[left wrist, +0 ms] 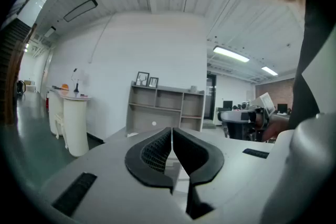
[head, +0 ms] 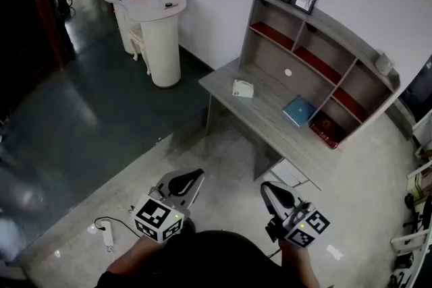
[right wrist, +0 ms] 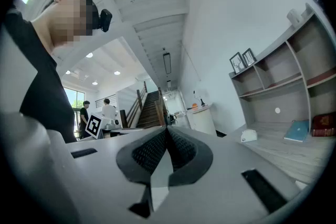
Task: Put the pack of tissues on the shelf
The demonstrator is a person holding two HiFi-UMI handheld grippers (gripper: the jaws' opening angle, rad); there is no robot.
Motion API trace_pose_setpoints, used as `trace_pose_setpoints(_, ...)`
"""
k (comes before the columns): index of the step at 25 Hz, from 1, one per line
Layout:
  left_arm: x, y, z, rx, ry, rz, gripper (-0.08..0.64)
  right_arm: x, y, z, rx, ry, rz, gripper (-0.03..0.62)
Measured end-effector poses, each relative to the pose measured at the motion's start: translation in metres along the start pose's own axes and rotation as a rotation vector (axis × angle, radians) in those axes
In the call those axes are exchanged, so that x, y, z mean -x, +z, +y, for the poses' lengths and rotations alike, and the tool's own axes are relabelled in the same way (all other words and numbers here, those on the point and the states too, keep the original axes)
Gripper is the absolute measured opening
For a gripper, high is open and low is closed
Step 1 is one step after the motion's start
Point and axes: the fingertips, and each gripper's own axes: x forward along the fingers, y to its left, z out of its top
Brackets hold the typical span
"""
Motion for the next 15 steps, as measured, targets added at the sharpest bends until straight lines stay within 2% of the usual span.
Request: trace_pose_setpoints(15, 0.018, -0.001, 0.035, 0.009, 0.005, -0.011, 0.023, -0.039, -0.002, 0.015, 0.008, 0.016, -0.012, 0.017)
